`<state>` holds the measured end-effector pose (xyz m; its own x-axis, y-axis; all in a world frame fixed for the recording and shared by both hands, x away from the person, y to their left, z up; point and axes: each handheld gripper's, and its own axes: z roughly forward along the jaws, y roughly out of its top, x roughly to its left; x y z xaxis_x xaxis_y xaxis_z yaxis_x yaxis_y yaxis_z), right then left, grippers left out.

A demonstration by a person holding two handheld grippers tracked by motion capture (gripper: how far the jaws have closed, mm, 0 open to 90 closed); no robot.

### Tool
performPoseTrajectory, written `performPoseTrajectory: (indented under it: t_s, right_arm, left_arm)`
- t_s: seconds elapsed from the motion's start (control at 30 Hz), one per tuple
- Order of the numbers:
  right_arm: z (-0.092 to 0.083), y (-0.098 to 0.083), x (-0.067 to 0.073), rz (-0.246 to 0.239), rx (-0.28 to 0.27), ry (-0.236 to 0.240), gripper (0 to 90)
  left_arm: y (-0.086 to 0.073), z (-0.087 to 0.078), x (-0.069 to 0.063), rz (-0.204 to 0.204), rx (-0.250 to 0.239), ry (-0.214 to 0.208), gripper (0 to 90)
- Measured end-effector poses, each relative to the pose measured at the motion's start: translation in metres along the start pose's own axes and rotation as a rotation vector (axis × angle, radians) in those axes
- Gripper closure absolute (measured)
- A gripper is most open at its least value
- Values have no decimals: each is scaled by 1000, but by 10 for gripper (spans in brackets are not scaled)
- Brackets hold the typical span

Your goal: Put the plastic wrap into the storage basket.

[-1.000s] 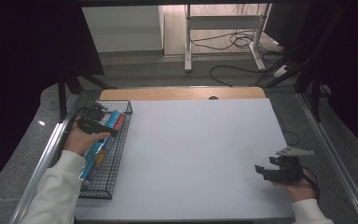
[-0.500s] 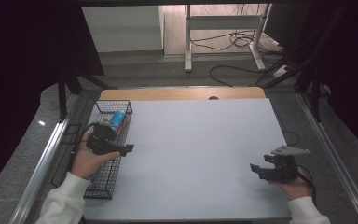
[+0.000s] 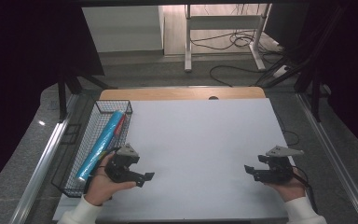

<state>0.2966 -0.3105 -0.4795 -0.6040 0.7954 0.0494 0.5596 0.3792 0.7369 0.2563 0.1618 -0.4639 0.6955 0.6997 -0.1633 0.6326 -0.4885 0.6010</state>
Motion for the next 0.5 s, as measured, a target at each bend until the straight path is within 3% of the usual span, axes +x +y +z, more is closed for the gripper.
performPoseTrajectory:
  t_s: [0.07,0.33,0.5]
  right_arm:
    - [1,1,3,-7,-17,1,277]
    - [2,1,5,-17,-32,8,277]
    - [0,2,4,-15,-71,31,277]
  left_arm:
    - [-1,6,0,8,25,3,159]
    - [-2,10,2,-6,23,-2,163]
    - [-1,9,0,-17,13,-10,159]
